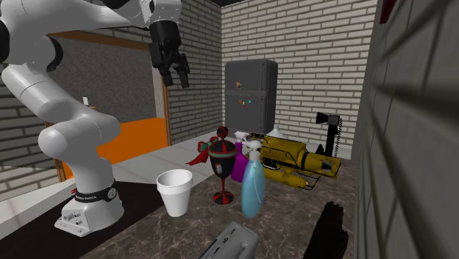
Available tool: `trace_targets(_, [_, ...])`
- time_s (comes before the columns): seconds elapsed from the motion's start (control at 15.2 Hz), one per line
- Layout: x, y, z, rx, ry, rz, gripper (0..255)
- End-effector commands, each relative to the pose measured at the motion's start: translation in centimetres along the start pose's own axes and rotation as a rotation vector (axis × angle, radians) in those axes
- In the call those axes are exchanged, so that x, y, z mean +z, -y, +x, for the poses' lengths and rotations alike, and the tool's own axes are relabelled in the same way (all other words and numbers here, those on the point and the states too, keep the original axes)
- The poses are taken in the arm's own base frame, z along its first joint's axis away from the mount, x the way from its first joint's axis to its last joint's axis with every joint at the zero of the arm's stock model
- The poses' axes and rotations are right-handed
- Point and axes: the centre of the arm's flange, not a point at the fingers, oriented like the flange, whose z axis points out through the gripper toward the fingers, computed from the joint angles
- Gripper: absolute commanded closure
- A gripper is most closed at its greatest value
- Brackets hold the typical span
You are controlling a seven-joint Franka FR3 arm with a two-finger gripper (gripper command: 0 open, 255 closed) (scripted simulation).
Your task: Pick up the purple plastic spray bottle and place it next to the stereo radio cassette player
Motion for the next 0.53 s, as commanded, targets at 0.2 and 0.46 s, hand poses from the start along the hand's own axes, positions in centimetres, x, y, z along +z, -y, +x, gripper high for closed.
trace_targets(0.2, [1.9,3.5,0.2,0.009,-0.012,-0.007,0])
trace_targets(0.46, [4.5,8.3,0.4,0.020,-0.027,-0.016,0])
